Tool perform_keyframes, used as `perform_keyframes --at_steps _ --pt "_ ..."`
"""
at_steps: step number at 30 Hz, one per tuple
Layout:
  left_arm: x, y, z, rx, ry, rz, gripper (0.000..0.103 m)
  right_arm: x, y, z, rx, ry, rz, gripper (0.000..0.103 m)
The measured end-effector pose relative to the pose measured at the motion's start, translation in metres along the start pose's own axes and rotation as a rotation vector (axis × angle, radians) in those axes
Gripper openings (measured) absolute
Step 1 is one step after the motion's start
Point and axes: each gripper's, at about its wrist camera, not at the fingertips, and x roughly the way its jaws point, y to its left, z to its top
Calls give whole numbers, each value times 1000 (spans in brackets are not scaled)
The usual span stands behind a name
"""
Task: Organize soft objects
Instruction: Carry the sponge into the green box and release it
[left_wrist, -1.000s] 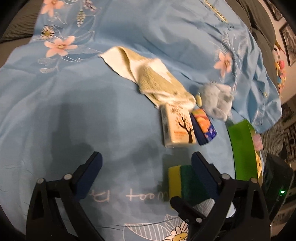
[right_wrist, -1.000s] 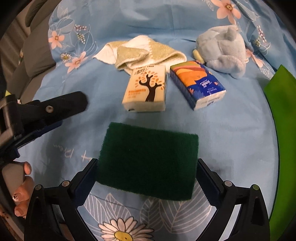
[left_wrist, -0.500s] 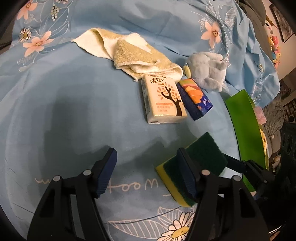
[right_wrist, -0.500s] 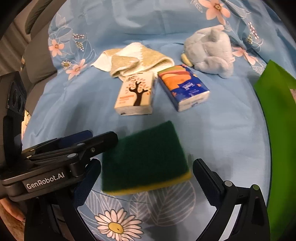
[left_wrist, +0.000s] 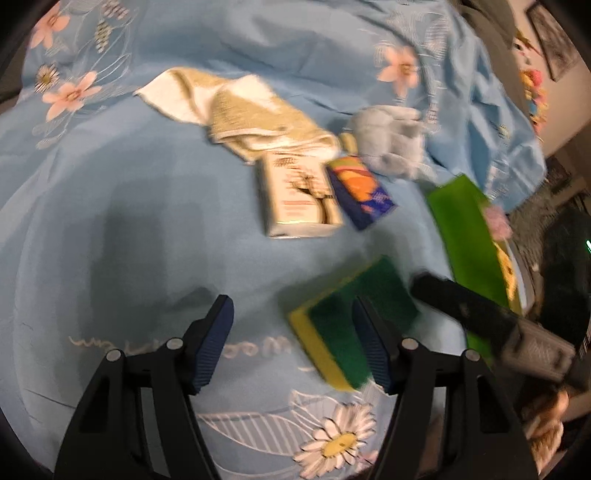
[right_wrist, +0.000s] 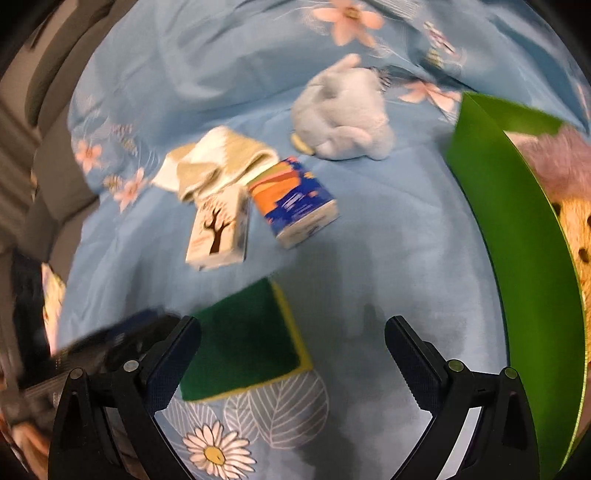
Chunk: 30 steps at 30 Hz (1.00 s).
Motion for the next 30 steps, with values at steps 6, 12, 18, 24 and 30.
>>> perform_keyframes --at_steps 6,12,18,24,30 --pt "11 -17 -11 40 59 -81 41 -3 -9 5 86 -82 98 92" --pt "18 -24 -14 58 54 -55 40 23 -7 5 112 10 147 64" --pt "-1 -36 -3 54 -52 -101 37 30 -5 3 133 35 179 54" --pt "-21 -90 19 138 -199 -171 37 -18 -15 11 155 -122 180 54" --pt "-10 -170 43 312 -246 -249 35 -87 -51 15 262 -366 112 55"
